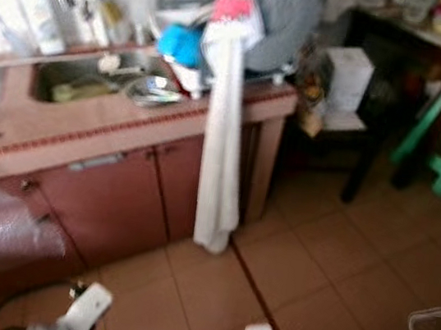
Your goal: Kitchen organization
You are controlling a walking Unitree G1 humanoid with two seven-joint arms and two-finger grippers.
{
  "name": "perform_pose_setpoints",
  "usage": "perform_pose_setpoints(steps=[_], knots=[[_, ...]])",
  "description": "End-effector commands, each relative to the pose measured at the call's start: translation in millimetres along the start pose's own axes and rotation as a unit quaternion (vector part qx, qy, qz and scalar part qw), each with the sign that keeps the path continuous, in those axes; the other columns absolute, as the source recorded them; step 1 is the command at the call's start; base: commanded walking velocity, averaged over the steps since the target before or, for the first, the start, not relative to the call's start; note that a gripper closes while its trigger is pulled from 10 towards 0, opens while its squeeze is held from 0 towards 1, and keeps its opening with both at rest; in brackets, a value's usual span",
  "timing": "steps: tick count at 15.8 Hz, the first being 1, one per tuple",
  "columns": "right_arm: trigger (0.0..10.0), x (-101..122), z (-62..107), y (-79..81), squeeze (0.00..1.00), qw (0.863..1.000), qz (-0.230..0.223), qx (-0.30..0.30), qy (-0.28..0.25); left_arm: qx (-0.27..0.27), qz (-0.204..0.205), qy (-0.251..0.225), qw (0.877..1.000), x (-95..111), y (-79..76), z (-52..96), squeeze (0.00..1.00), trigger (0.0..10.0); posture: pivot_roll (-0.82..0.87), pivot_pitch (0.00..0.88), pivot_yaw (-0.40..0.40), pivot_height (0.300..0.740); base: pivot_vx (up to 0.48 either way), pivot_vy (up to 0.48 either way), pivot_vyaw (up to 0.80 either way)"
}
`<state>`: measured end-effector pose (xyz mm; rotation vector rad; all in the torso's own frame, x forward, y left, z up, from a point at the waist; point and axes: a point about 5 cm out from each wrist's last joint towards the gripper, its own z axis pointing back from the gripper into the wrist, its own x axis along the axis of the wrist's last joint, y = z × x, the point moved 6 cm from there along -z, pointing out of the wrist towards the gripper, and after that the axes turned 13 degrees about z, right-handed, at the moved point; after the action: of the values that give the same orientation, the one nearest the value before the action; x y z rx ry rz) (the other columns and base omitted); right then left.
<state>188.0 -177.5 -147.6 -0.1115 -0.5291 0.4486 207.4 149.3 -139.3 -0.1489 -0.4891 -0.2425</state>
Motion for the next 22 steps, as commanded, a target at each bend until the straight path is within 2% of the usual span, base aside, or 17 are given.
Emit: perform_pose_setpoints(steps=[1, 6, 12, 15, 18, 22], knots=[[10.0, -8.5, 1.0, 1.6, 0.0, 1.0, -0.005, 0.003, 0.015, -0.001, -0.003, -0.004, 1.0, 4.6, -2.2, -0.8, 0.0, 10.0, -0.1, 0.0, 0.109, 0.74, 0.0, 0.0, -0.73], [10.0, -8.9, 1.1, 1.4, 0.0, 1.0, -0.001, 0.004, 0.014, 0.0, -0.006, -0.004, 1.0, 5.8, -3.0, -1.3, 0.0, 10.0, -0.1, 0.0, 0.11, 0.74, 0.0, 0.0, -0.72], [10.0, -5.4, 0.8, 2.7, 0.0, 1.0, 0.009, 0.009, 0.007, 0.006, -0.01, -0.001, 1.0, 5.1, -2.1, -1.5, 0.0, 10.0, -0.1, 0.0, 0.109, 0.74, 0.0, 0.0, 0.0], [10.0, -5.7, 1.0, 1.6, 0.0, 0.999, 0.036, 0.017, 0.007, 0.009, 0.006, -0.001, 1.0, 3.8, -4.5, -2.2, 0.0, 10.0, -0.08, 0.0, 0.065, 0.74, 0.0, 0.0, 0.0], [10.0, -2.5, 0.4, -1.5, 0.0, 0.998, 0.052, 0.017, 0.006, 0.015, 0.016, 0.0, 1.0, 2.5, -3.9, -2.3, 0.0, 10.0, -0.07, 0.0, 0.054, 0.74, 0.0, 0.0, 0.0], [10.0, 6.4, -1.1, 5.1, 0.0, 0.998, 0.057, 0.025, -0.005, 0.023, 0.016, 0.002, 1.0, 2.2, 1.9, -1.2, 0.0, 10.0, -0.06, 0.0, 0.05, 0.74, 0.0, 0.0, 0.0]])
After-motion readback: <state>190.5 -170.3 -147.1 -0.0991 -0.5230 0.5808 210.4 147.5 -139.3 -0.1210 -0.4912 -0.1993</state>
